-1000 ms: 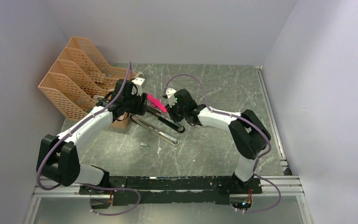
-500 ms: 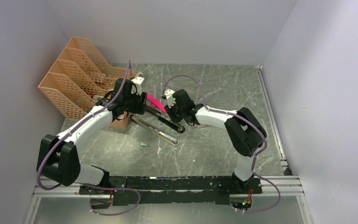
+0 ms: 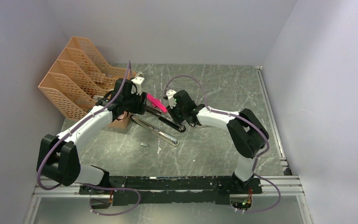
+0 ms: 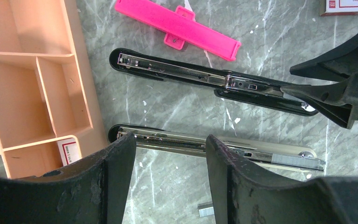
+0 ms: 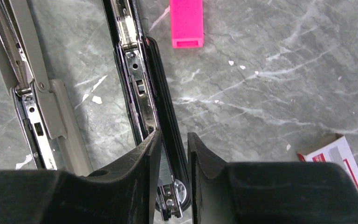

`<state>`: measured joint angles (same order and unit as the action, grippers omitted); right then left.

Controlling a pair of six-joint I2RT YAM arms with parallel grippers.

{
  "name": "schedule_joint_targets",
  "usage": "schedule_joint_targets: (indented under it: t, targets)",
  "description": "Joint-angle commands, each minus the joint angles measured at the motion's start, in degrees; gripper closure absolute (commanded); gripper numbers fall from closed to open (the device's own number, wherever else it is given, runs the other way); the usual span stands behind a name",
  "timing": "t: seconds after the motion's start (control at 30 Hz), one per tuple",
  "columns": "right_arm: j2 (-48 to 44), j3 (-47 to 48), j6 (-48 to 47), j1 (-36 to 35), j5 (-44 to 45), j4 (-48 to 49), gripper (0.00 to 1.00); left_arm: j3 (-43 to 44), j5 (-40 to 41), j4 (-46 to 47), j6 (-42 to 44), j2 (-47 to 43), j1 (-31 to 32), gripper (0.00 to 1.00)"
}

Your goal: Load the staples into the stapler

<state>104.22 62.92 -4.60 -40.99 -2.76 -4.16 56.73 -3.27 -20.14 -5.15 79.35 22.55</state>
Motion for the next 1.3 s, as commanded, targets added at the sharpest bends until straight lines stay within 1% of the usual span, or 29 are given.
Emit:
schedule_joint_targets:
  t: [0.0,0.47,0.63,0.73,0.87,0.97,1.03,1.13,1.27]
  targets:
    - [-2.5,-1.9,0.6,0.4,2.7,-3.1,0.70,1.7,-1.4,0.7,0.0,-0.9,-0.3,0.39]
    - [-5.7,-3.9,2.0,0.4,4.5,-4.4,0.74,1.6,-1.7,0.8,0.0,-1.1,-0.3,0.38]
    - [-7.3,-4.6,2.5,0.5,5.0,-4.1,0.73,1.6,-1.9,0.8,0.0,-1.4,-0.3,0.39]
    - [-9.1,-5.1,2.1,0.4,5.3,-2.7,0.71,1.5,-1.9,0.8,0.0,-1.6,-0.3,0.39]
    - [-14.9,-9.6,0.3,0.3,3.3,5.1,0.67,1.5,-1.7,0.7,0.0,-2.1,-0.3,0.38]
    - [-19.4,-15.9,-1.6,-0.6,-3.5,15.4,0.65,1.5,-1.7,0.7,-0.2,-2.5,-0.3,0.38]
    - [-20.6,-19.6,-3.2,-2.6,-7.7,22.4,0.64,1.5,-1.6,0.7,-0.2,-2.8,-0.3,0.38]
    - [-19.1,-23.6,-6.3,-7.2,-12.2,31.6,0.64,1.3,-1.4,0.7,-0.2,-3.2,-0.4,0.38]
    - [-14.1,-26.2,-8.2,-11.6,-17.8,42.2,0.63,1.1,-0.9,0.7,-0.2,-3.7,-0.2,0.38]
